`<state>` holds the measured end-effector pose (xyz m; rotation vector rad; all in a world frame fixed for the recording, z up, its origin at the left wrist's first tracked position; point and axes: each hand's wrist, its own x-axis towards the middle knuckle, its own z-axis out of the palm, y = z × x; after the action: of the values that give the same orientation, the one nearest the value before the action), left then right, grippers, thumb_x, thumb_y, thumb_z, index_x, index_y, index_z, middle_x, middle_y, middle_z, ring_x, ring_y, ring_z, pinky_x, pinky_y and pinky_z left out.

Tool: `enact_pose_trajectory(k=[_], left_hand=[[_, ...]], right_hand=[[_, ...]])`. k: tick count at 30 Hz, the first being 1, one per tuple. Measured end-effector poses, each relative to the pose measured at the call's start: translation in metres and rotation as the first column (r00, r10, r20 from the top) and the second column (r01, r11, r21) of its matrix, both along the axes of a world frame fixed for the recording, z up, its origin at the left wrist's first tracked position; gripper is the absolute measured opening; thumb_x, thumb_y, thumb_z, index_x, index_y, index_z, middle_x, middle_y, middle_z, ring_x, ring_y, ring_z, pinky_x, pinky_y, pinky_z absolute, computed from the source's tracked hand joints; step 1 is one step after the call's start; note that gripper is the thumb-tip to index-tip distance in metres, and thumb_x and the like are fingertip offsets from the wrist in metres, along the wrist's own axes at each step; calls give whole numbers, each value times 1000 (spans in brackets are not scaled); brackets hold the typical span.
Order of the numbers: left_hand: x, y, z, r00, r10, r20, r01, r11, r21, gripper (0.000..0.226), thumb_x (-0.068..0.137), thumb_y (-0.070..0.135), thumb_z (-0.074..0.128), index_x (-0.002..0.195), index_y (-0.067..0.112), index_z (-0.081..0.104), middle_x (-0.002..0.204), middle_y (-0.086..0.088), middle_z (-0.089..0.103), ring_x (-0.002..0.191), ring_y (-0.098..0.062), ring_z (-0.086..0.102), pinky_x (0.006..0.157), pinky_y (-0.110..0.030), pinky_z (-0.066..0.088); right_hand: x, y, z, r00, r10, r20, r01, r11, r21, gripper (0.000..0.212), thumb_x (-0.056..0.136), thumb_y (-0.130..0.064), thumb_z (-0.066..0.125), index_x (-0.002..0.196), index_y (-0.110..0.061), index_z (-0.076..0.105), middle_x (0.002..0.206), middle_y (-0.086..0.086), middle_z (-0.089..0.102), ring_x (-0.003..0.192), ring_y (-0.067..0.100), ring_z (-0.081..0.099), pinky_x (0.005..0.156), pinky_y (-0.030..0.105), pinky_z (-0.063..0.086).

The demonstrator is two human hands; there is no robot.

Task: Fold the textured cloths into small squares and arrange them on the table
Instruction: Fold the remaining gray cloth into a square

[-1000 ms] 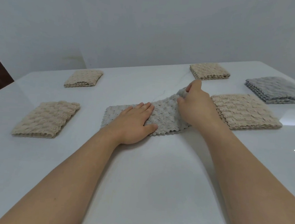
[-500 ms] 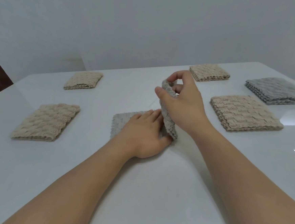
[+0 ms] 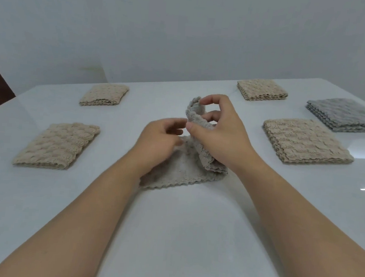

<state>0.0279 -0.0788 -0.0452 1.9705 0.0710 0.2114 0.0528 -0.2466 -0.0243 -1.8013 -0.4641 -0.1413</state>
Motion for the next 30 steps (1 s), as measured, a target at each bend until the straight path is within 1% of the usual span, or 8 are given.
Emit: enact_pose_trajectory(k=[4,9,14,18,21,24,27,30], left_hand=[[0,12,14,965,248,-87,-263,916,-304,24,97,17,57,115,7,69,98,-14,77,74,-30,75,59,-31,55],[-6,19,24,935,295,-196,-329,929,-170,57,91,61,61,99,5,72,82,-17,76,53,-26,67,53,-32,53],[-8,20,11,936,320,-148,-329,943,-41,42,79,51,81,85,9,77,69,-3,71,52,-15,63,58,-36,61],[-7,23,9,928,313,-200,-325,945,-30,28,83,30,80,88,3,75,78,-17,75,61,-23,67,65,-42,63],[-3,27,8,920,320,-226,-330,944,-7,16,92,21,71,86,8,74,67,-6,68,49,-10,63,49,-23,53],[2,36,3,911,333,-242,-345,938,-8,16,94,24,69,93,8,74,73,-1,67,70,-17,63,66,-25,51],[6,40,0,913,326,-245,-341,940,-20,17,97,24,65,97,9,74,94,-11,75,86,-25,66,86,-38,57],[7,40,-1,919,332,-214,-337,941,13,19,101,26,61,96,11,73,93,-7,74,86,-24,67,79,-34,56]], right_hand=[[-7,3,-4,995,102,13,-100,990,-99,57,82,-24,80,125,-41,46,96,-8,67,77,-2,63,66,9,44],[-16,7,-12,960,276,51,-238,897,-372,70,80,-25,81,133,-47,40,108,-18,60,92,-5,58,74,7,41],[-20,6,-14,915,395,89,-283,781,-556,73,80,-26,80,137,-40,37,113,-17,48,101,-10,45,74,11,37],[-25,7,-12,895,433,106,-316,785,-533,64,82,-20,78,131,-37,42,104,-19,51,93,-7,50,73,13,42],[-29,9,-12,881,450,145,-317,790,-525,53,85,-15,74,129,-30,48,98,-19,57,82,-7,53,72,12,43],[-32,11,-14,869,464,170,-322,793,-517,49,88,-16,74,128,-32,52,99,-21,62,90,-5,58,78,11,45],[-34,17,-18,843,495,210,-322,777,-541,45,88,-16,71,123,-38,53,106,-18,70,103,6,63,89,29,51],[-34,22,-23,816,524,245,-312,755,-577,41,89,-16,67,122,-37,53,110,-17,70,112,8,63,92,37,52]])
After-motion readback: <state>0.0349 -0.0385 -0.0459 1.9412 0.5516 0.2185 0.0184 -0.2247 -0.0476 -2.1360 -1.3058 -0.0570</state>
